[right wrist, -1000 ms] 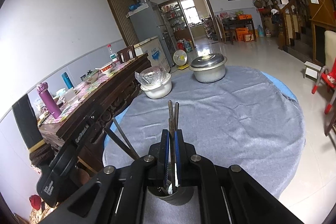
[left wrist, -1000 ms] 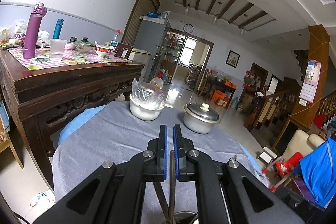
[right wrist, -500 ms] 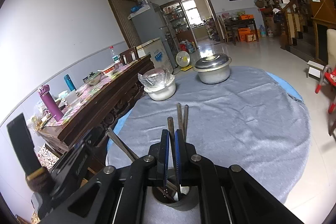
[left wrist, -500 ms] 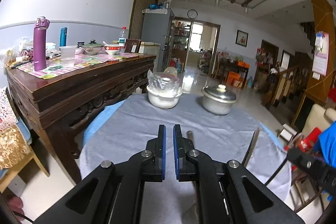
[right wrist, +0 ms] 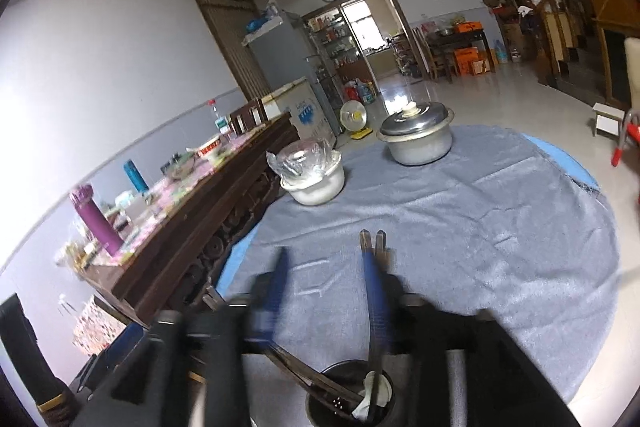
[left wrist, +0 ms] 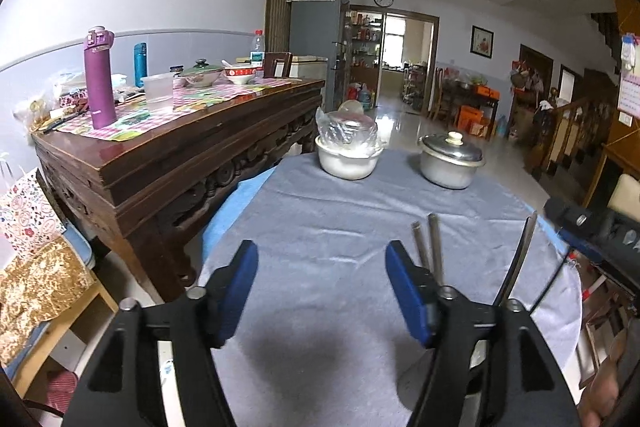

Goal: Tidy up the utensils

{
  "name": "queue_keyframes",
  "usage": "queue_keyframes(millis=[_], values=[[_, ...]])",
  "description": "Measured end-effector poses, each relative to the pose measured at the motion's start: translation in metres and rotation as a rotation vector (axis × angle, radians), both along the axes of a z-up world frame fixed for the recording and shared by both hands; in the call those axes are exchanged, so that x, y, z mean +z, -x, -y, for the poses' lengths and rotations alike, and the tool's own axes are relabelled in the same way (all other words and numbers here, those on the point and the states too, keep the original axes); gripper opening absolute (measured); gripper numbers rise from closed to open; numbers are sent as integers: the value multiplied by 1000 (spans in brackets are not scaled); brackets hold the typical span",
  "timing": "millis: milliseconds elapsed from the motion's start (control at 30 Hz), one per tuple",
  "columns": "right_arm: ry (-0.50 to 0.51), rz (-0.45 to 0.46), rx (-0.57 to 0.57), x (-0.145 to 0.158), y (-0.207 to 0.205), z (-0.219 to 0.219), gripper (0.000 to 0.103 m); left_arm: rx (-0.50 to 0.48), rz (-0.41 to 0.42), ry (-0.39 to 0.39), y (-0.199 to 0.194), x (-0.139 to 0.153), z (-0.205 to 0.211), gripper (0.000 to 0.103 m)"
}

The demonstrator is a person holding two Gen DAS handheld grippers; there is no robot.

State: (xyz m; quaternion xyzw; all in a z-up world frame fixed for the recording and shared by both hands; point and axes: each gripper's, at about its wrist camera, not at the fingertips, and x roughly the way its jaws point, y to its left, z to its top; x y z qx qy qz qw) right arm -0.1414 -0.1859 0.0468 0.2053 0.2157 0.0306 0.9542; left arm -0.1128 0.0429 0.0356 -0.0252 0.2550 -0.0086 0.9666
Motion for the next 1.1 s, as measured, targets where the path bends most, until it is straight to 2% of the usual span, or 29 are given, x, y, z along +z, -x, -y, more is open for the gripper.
queue_keyframes(millis=[33, 200, 333, 400, 667, 867, 1100], values=[[15, 20, -9, 2, 7, 2, 55, -1, -11, -12, 1, 1, 0, 76], [26, 39, -4, 8, 32, 9, 55, -12, -59, -41, 8, 3, 2, 82], [40, 24, 7, 8, 52, 14, 55, -16, -67, -59, 20, 7, 3, 86], [49, 5, 10, 6, 64, 15, 59, -21, -71, -69, 24, 10, 2, 88], [108, -66, 8, -10, 104, 10, 61, -34, -52, -127, 55, 24, 4, 89], [129, -83, -17, -11, 122, 7, 61, -18, -47, -185, 74, 33, 6, 89], [128, -99, -48, -10, 142, 0, 61, -12, -51, -195, 90, 41, 0, 89]])
